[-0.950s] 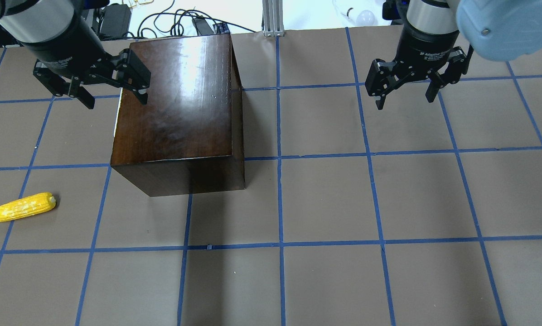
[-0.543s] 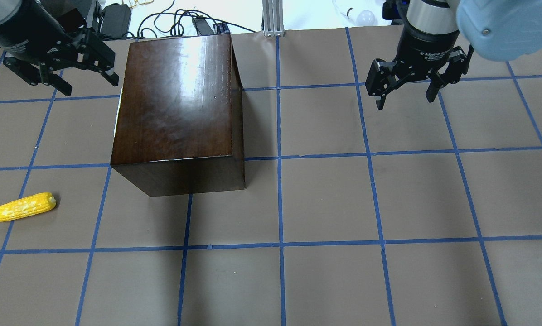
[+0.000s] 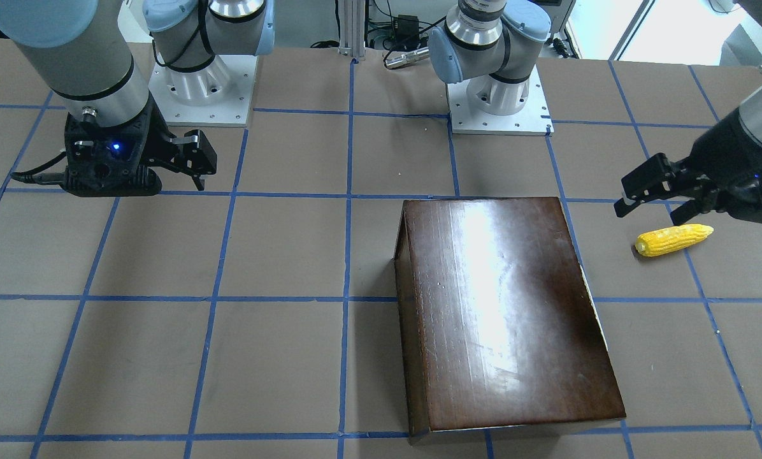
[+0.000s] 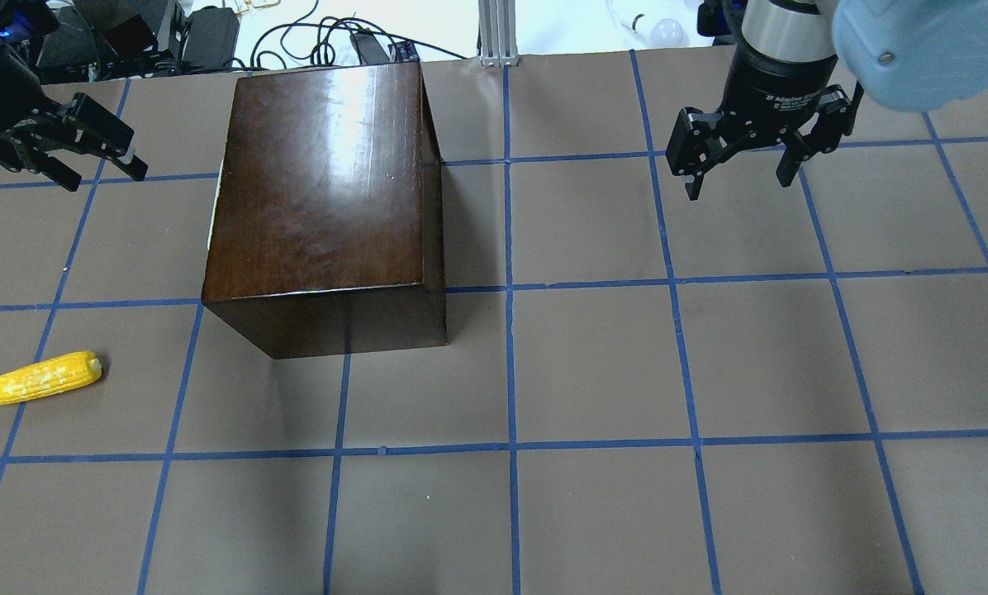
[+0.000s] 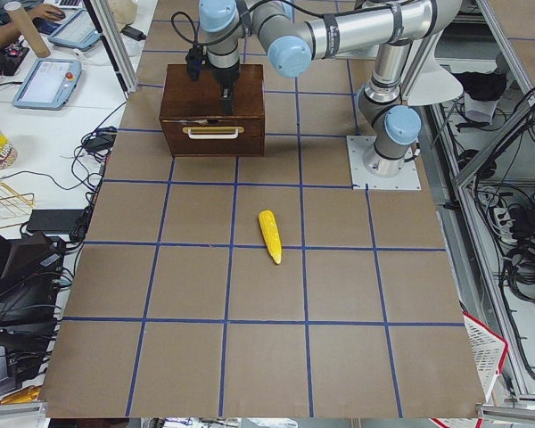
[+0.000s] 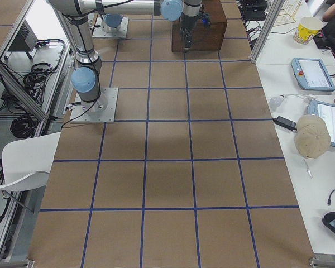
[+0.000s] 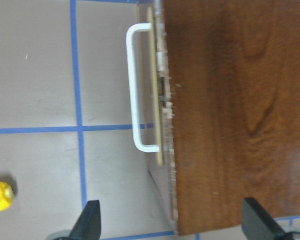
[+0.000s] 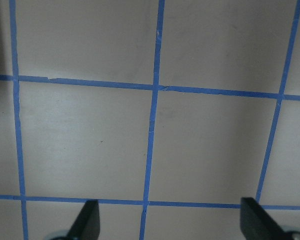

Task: Open drawer and put corn inside
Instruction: 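Lower the left gripper onto the white drawer handle and close it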

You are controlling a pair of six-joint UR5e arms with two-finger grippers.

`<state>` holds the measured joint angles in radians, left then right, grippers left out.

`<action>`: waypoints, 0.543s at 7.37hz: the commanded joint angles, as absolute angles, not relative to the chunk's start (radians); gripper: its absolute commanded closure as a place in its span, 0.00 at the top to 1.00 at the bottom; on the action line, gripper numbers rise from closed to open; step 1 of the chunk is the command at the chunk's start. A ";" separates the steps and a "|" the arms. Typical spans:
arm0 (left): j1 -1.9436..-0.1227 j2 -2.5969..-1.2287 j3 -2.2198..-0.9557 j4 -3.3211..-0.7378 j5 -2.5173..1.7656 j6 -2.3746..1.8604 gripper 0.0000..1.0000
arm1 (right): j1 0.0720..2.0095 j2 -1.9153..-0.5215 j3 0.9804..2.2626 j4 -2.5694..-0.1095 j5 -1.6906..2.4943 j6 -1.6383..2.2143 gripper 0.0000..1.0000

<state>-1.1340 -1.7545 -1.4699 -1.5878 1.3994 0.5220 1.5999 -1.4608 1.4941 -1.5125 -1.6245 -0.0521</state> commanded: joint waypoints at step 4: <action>-1.098 -1.934 -1.479 -1.485 1.304 0.581 1.00 | 1.600 -1.460 1.494 -1.513 -1.624 -0.052 1.00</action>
<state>-1.0993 -1.8979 -1.4803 -1.5029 1.3175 0.5792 1.6005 -1.4604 1.4941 -1.5125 -1.6245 -0.0522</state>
